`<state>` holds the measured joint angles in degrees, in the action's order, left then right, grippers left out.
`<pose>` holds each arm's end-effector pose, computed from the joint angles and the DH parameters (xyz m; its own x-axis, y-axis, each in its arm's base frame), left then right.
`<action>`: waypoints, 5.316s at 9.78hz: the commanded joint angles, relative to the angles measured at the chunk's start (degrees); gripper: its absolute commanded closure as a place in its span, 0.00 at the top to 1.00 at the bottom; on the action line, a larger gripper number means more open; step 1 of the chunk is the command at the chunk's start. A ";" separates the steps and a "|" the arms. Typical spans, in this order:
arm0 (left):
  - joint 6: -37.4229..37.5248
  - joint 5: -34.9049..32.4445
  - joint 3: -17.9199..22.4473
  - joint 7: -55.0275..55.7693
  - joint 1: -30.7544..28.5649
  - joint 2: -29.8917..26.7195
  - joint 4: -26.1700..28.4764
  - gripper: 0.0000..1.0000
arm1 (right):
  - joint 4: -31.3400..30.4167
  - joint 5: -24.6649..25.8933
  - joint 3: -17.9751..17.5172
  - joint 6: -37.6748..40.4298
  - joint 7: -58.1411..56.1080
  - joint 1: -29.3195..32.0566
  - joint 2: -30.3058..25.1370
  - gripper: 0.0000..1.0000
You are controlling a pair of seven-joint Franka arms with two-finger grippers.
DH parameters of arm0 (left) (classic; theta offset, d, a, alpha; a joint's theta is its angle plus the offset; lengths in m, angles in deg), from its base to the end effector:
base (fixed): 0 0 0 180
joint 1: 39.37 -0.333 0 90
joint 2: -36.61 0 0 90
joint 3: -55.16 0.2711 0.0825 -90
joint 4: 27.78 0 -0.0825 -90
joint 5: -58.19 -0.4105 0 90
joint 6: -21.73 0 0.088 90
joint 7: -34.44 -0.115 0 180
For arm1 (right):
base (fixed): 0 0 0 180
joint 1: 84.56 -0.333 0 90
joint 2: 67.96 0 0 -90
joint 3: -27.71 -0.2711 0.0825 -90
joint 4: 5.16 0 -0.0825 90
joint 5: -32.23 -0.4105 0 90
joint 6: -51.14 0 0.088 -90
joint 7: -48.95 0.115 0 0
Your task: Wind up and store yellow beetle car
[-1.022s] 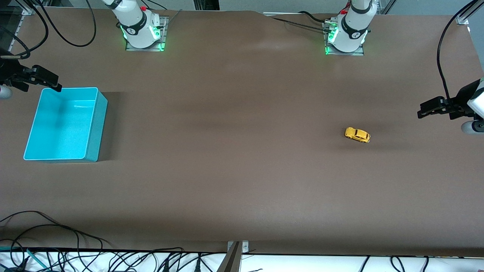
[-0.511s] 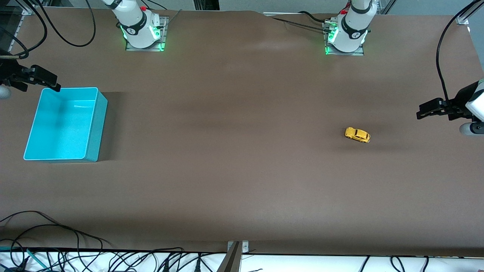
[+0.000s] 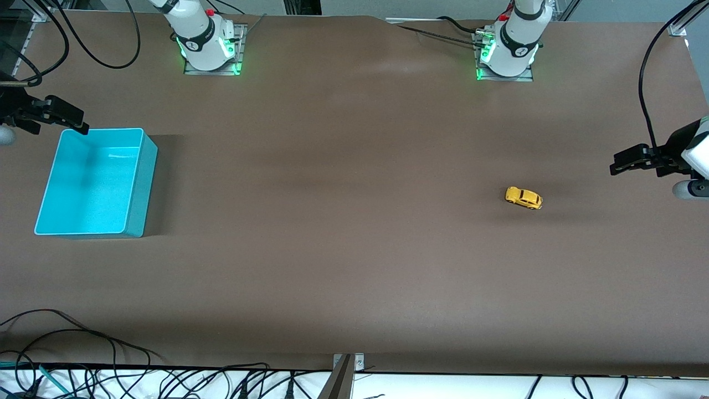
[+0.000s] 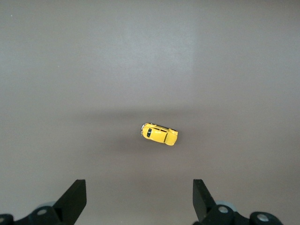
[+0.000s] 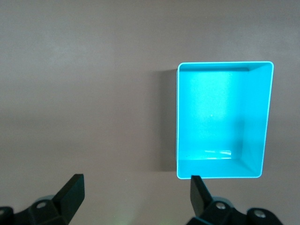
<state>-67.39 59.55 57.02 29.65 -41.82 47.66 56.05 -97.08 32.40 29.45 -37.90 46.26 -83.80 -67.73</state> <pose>0.6235 0.0428 0.5074 0.9951 -0.0091 -0.0985 -0.0066 -0.9996 0.0257 0.5780 -0.0256 0.5512 0.9985 0.0033 -0.0543 0.0034 -1.0000 0.0005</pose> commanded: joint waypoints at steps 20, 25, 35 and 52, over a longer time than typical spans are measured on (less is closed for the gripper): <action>0.53 1.19 0.60 27.32 1.83 5.11 0.72 1.00 | -0.45 -1.13 0.27 0.46 -1.88 0.29 -0.41 1.00; -11.13 2.07 -0.01 58.62 1.57 9.16 9.83 1.00 | -0.45 -2.18 0.27 0.28 -1.88 0.29 0.29 1.00; -46.83 2.95 -0.45 80.99 3.05 8.81 39.20 1.00 | -0.71 -2.63 0.27 1.51 -3.38 0.29 0.38 1.00; -48.78 2.95 -6.84 95.54 3.32 6.79 40.37 0.00 | -0.63 -2.63 0.27 1.69 -3.38 0.29 0.47 1.00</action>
<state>-117.47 61.70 52.52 120.05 -38.84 56.70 96.21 -97.38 30.79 29.74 -36.61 43.83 -83.82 -66.86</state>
